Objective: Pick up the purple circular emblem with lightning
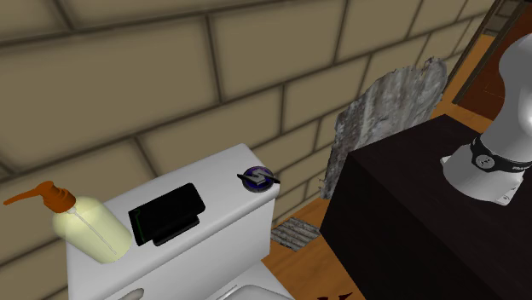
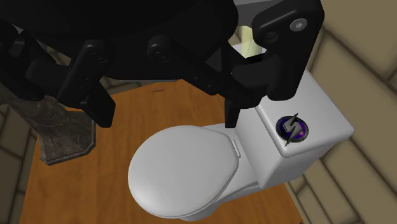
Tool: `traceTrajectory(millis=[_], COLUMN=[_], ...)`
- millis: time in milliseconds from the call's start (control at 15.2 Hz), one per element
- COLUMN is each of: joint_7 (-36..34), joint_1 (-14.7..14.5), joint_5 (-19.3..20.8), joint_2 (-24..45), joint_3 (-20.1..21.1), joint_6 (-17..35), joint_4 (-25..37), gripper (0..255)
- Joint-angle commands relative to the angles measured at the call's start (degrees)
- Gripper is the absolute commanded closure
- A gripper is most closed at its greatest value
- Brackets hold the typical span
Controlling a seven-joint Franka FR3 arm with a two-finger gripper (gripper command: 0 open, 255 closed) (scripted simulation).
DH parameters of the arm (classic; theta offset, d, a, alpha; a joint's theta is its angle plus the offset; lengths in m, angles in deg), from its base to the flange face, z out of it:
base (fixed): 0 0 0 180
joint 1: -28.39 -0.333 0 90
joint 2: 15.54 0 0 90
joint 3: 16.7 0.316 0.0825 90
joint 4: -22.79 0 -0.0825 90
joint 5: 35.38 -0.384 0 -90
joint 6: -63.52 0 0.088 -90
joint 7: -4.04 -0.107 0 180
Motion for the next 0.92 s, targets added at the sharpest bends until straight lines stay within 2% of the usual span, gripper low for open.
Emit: traceTrajectory(millis=[0,462,858], joint_7=[0.0,-0.13,-0.52], joint_1=[0.0,2.55,4.89], joint_5=[0.0,2.05,3.81], joint_2=[0.0,4.46,11.37], joint_3=[0.0,-1.26,-2.55], joint_6=[0.0,13.44,25.47], joint_4=[0.0,-8.69,-13.51], gripper=[0,0,0])
